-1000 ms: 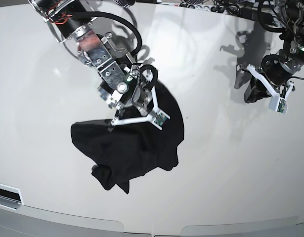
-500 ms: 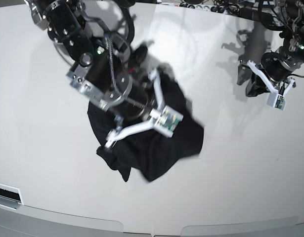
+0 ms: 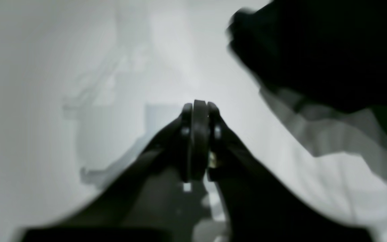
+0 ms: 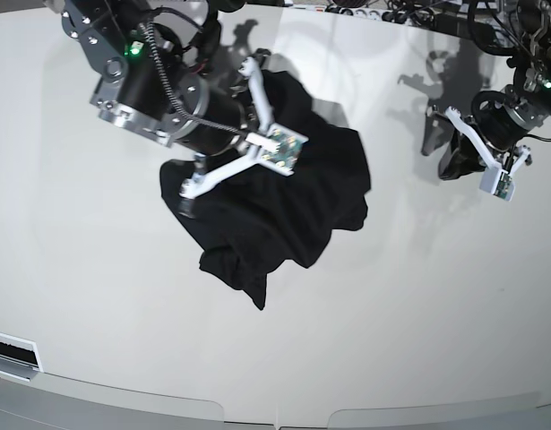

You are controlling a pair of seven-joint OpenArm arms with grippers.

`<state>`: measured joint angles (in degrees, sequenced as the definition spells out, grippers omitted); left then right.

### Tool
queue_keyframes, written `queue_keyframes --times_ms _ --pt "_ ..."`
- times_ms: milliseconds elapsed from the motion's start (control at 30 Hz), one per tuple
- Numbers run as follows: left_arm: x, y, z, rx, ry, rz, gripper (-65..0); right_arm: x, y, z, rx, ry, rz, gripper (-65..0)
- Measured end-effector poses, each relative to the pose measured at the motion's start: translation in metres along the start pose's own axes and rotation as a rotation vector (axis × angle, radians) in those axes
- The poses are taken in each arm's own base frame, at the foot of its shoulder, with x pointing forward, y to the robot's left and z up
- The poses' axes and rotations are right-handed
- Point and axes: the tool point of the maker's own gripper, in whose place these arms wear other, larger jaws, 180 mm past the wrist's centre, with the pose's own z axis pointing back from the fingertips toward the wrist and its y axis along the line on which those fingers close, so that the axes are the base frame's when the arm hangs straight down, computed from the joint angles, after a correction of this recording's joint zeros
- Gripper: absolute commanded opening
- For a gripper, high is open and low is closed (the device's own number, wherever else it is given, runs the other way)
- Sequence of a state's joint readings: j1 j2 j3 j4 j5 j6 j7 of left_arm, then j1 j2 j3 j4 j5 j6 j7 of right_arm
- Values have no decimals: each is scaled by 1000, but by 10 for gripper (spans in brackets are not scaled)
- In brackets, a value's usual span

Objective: Layout the t-shirt on the table in an organized manner, then fold the t-shirt properly
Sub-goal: 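Drag the held shirt across the table with the right gripper, then grasp the shirt edge with the left gripper opposite the right gripper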

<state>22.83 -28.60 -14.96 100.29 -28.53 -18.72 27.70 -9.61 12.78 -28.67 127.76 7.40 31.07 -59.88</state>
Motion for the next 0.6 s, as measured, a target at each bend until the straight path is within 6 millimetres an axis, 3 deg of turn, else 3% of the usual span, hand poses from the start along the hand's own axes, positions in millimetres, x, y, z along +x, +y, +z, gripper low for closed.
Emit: queue_keyframes --times_ms 67,133,433,600 --pt "3 -10 -4 -40 -11 -16 -378 -2 -6 3 -4 -10 -46 -650" --pt "5 -23 -9 -80 -19 -19 -314 -1 -11 5 3 -38 -91 -650" --pt "-19 -73 -62 -220 62 -193 -312 5 -29 23 55 -161 -224 -650" --pt "-14 -99 -85 -283 51 -255 -312 4 -35 30 65 -191 -238 -650"
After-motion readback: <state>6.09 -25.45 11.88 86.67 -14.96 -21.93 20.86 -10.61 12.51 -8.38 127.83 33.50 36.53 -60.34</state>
